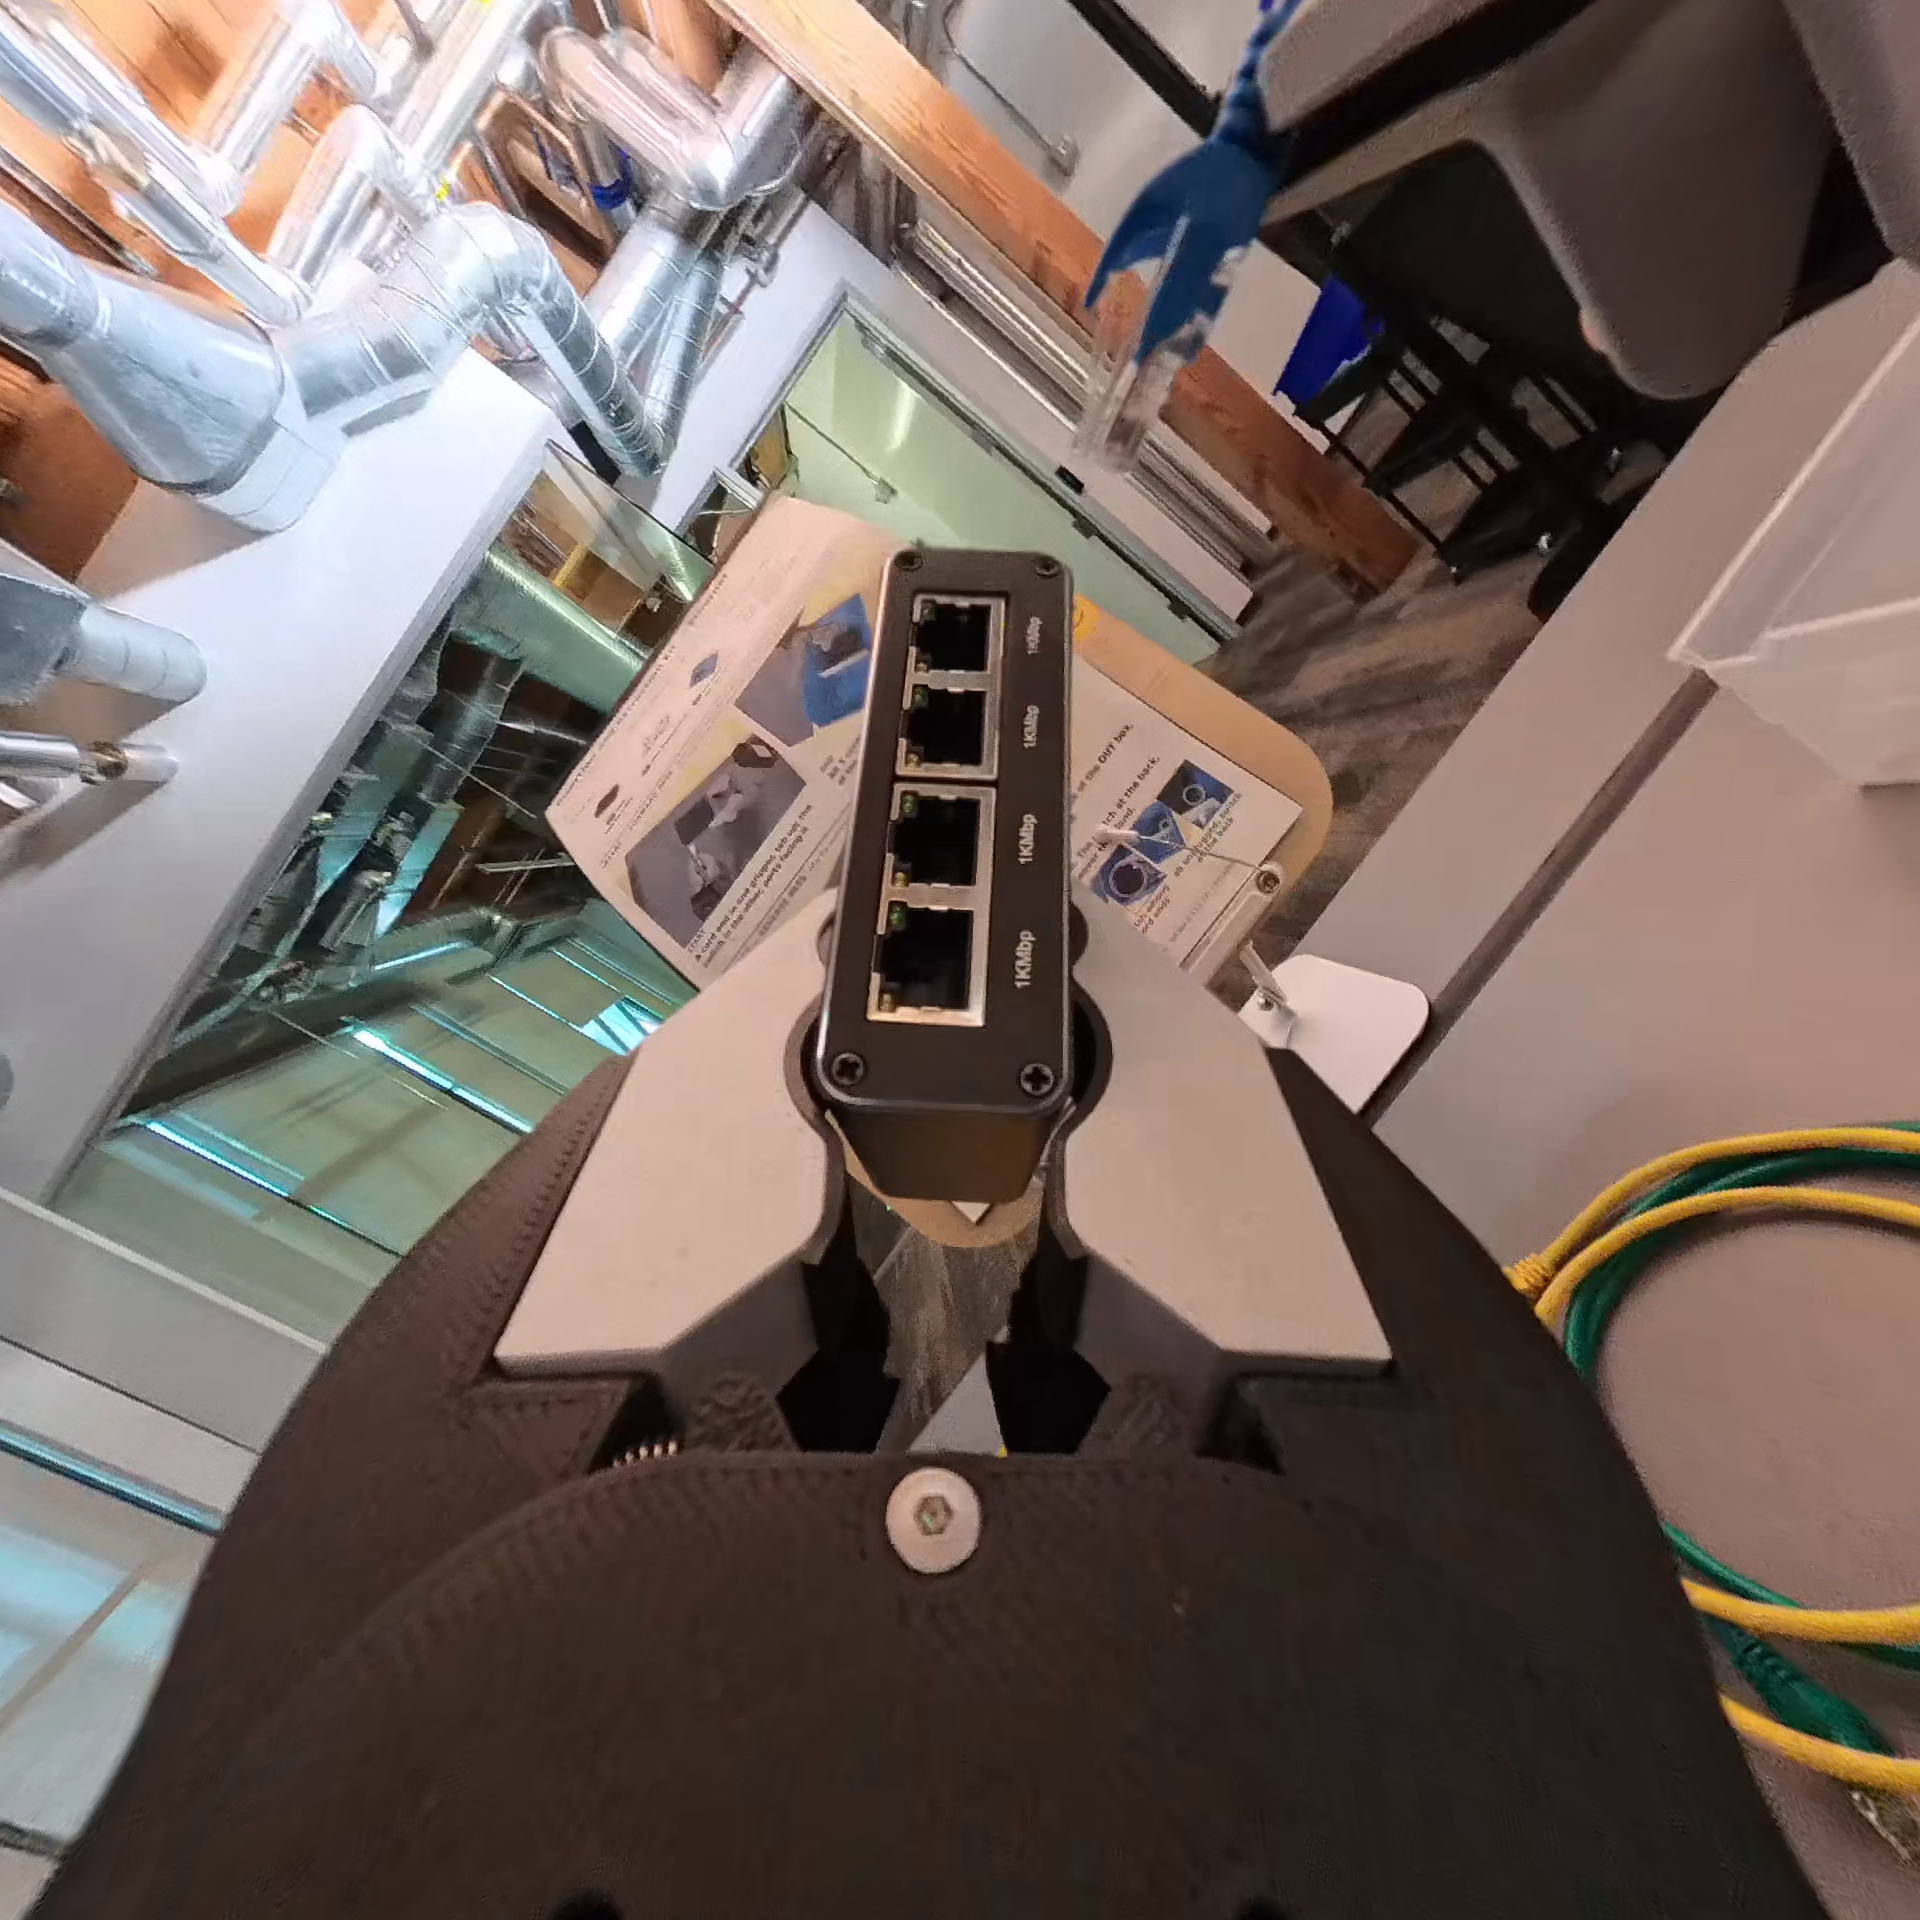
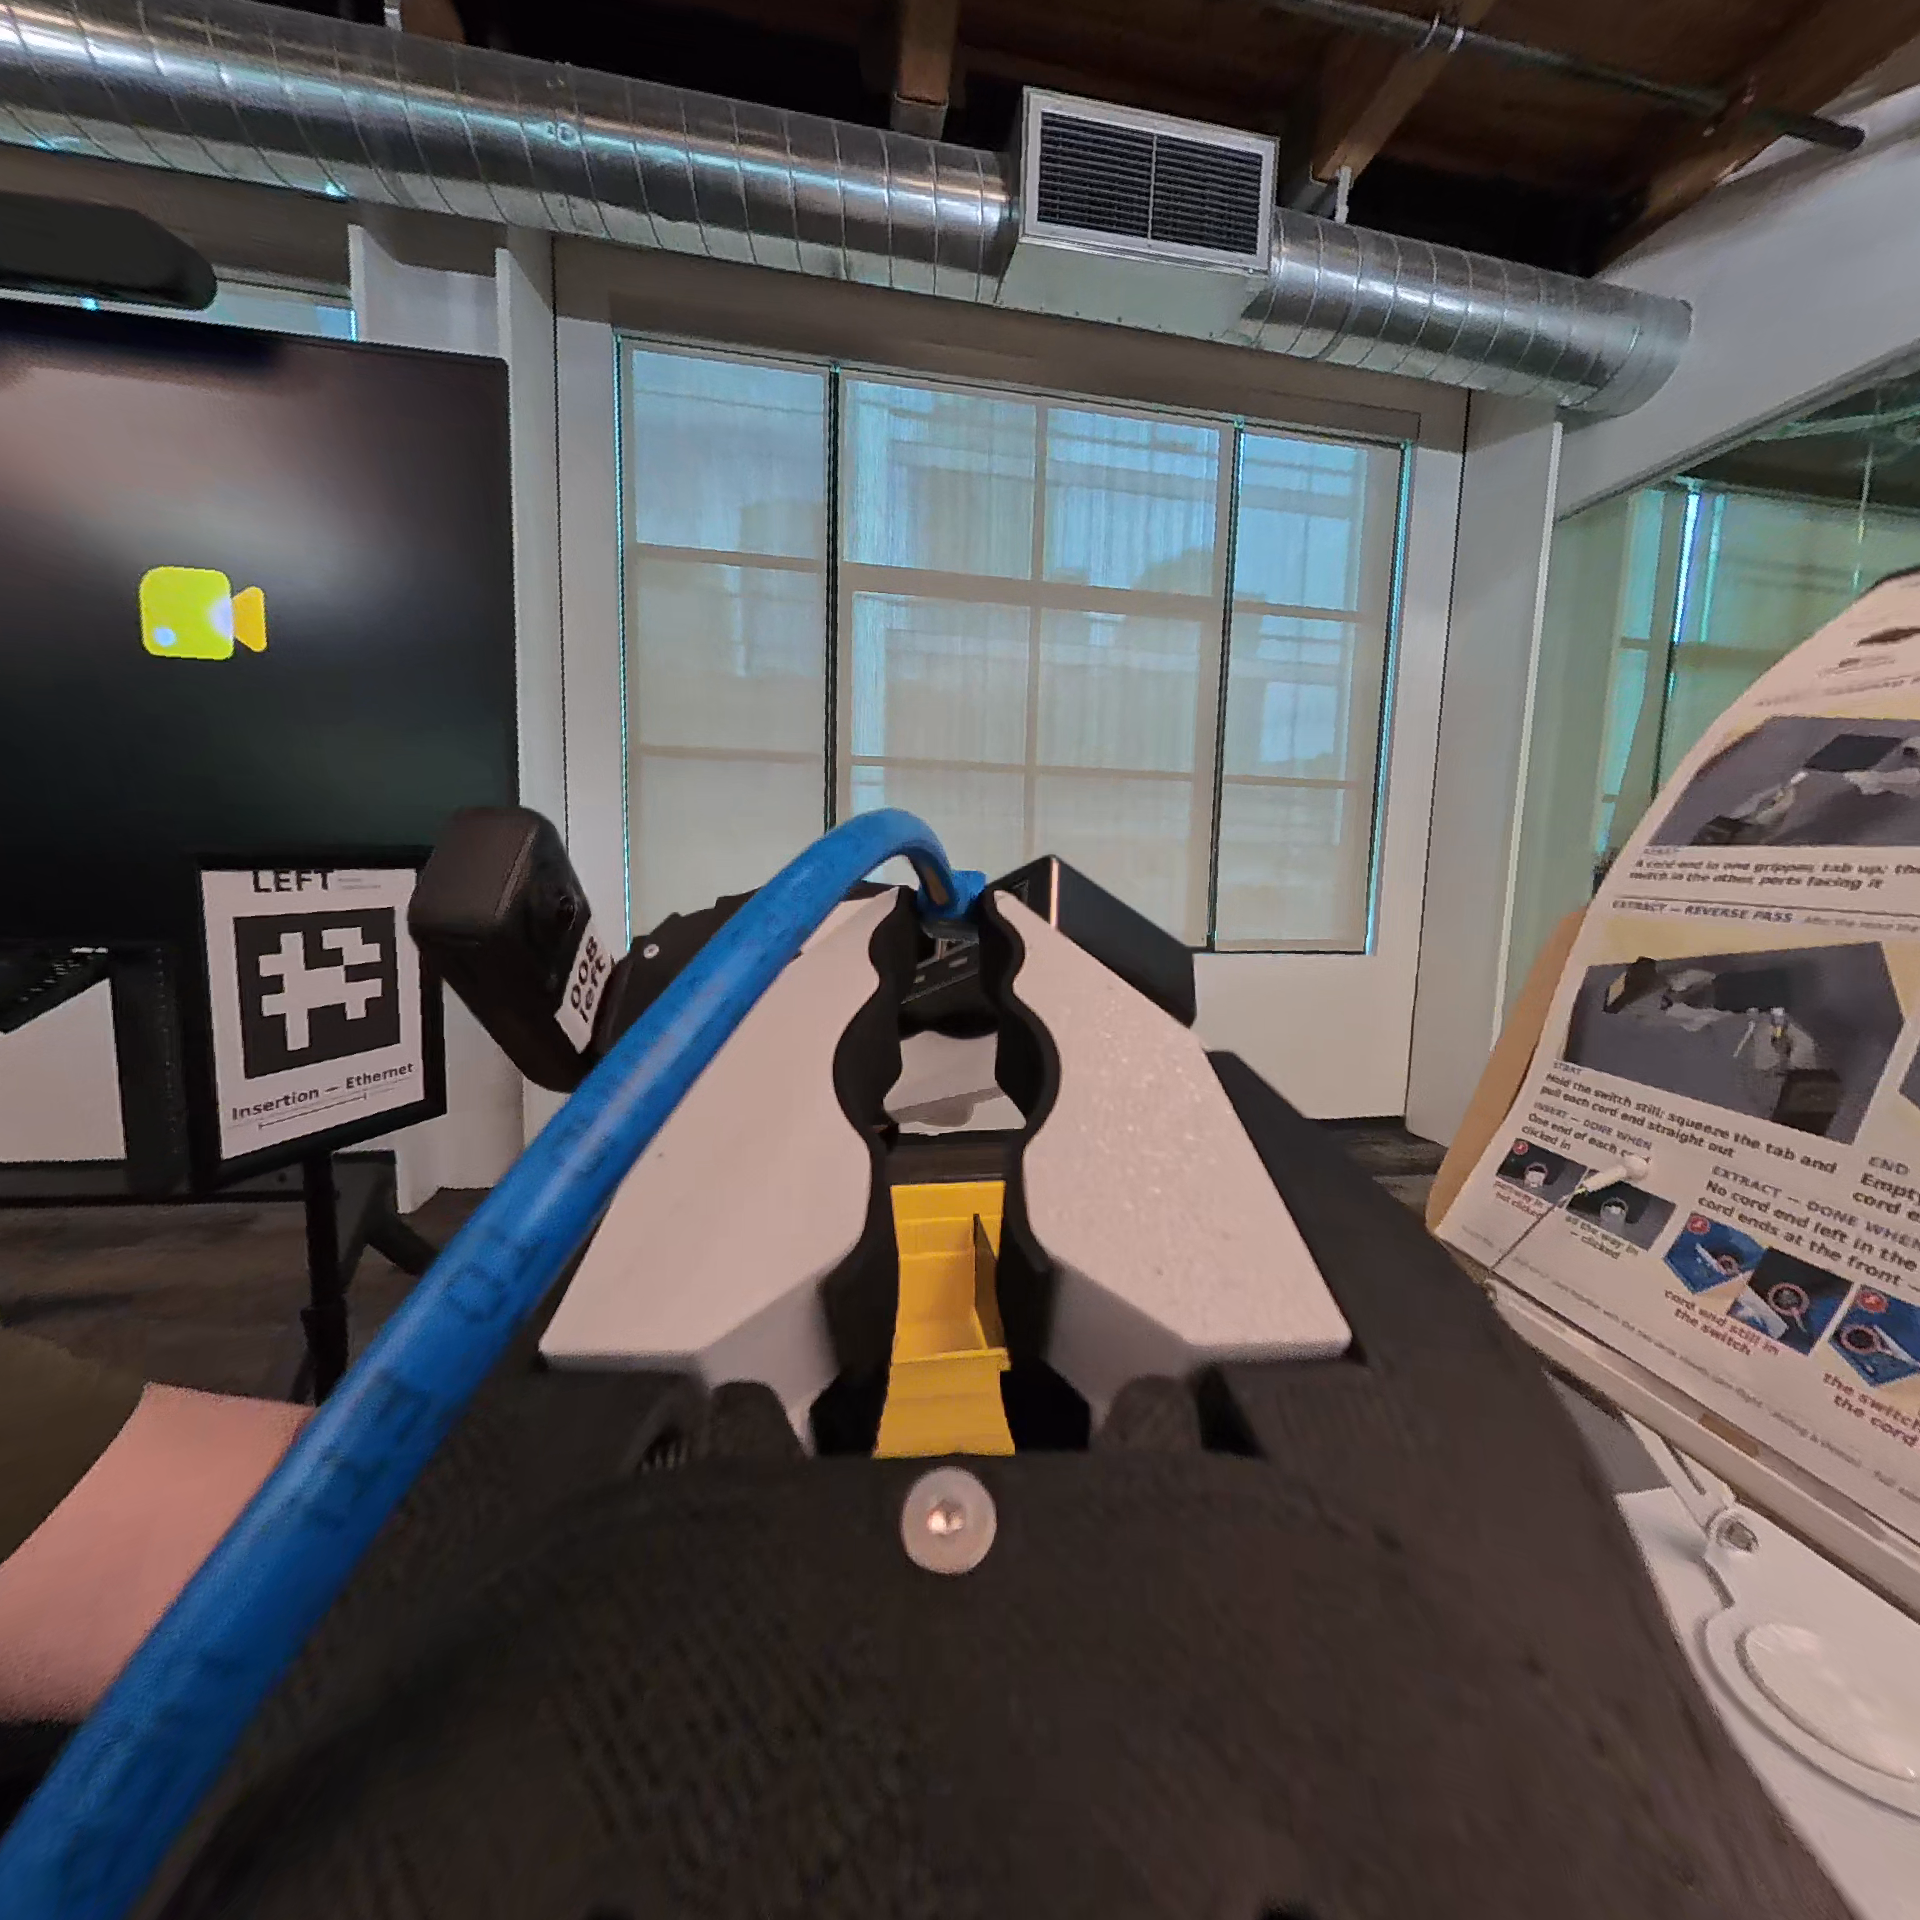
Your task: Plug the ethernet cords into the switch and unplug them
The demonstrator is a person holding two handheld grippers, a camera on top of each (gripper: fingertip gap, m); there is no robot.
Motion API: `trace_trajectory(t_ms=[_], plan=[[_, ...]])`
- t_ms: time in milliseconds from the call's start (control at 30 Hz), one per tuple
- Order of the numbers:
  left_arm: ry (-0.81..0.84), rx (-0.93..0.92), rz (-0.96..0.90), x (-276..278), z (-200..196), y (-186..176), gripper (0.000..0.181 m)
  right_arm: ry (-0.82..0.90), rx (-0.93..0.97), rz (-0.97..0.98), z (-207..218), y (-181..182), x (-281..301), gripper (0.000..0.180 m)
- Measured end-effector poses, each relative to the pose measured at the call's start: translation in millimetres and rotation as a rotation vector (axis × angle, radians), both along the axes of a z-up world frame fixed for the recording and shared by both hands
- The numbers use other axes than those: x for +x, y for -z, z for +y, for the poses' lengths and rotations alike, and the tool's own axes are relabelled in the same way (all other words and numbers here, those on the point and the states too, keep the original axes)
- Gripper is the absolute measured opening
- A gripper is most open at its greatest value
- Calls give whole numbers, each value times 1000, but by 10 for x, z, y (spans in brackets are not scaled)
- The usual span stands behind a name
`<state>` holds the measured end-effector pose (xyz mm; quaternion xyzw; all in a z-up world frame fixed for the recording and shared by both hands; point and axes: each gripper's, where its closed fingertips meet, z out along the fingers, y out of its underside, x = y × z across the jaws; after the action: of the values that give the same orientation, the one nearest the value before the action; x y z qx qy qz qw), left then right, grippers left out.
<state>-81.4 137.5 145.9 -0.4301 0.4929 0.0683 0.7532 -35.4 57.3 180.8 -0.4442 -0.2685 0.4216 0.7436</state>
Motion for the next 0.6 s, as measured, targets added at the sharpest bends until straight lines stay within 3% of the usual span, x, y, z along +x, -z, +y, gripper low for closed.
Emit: trace_trajectory(t_ms=[367, 600], plan=[[7, 31, 44, -91, 62, 45, 32, 43, -6, 3, 63, 65, -92, 9], [-14, 65, 90, -67, 5, 54, 32, 172, 99, -51, 7, 29, -140, 10]])
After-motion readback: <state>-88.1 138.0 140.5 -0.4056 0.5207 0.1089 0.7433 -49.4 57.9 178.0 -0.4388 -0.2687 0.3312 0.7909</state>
